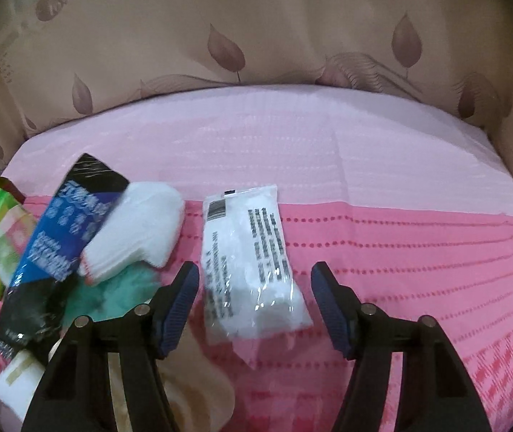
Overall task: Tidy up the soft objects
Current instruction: 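Grasp the white wet-wipe packet with the right gripper while the left gripper grasps the striped towel, then carry the striped towel with the left gripper into the gold tin and release, then carry the white wet-wipe packet with the right gripper into the gold tin and release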
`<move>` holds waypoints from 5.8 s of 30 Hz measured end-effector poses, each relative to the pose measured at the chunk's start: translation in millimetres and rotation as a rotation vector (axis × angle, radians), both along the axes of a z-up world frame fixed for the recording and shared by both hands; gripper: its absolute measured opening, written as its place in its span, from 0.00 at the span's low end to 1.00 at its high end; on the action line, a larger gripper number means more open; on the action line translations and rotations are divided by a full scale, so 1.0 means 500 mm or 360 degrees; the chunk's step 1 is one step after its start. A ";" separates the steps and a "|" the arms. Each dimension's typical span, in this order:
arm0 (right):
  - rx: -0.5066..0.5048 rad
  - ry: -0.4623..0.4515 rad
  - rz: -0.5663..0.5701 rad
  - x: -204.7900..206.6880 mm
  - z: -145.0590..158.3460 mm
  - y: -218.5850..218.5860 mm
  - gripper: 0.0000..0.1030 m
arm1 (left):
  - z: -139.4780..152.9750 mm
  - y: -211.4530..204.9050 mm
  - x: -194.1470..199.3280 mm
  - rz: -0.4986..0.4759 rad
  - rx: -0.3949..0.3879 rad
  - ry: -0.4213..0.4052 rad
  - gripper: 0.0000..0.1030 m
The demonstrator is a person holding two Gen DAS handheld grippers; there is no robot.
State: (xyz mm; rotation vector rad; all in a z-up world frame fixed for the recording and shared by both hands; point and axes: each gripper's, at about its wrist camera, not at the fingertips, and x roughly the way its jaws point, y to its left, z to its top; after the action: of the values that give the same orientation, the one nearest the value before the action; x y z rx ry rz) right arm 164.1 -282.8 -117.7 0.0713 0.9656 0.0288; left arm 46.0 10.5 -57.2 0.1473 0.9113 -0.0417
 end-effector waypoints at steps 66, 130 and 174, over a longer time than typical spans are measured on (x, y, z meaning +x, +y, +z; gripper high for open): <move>-0.0094 -0.0095 -0.0042 -0.067 -0.037 -0.022 0.48 | 0.036 -0.044 0.202 -0.0089 -0.0300 0.0115 0.28; -0.0139 -0.0093 -0.0039 -0.069 -0.037 -0.018 0.48 | 0.024 0.412 0.206 0.0604 0.0115 -0.0050 0.49; -0.0117 -0.0276 0.0206 -0.055 0.184 0.184 0.44 | 0.031 0.402 0.070 0.0580 0.0050 -0.0072 0.51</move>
State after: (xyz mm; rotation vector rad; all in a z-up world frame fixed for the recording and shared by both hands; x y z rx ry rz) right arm 136.5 -190.9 -25.8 -0.0607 0.7961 0.1165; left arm 81.2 211.8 -42.0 0.0096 0.8823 0.3130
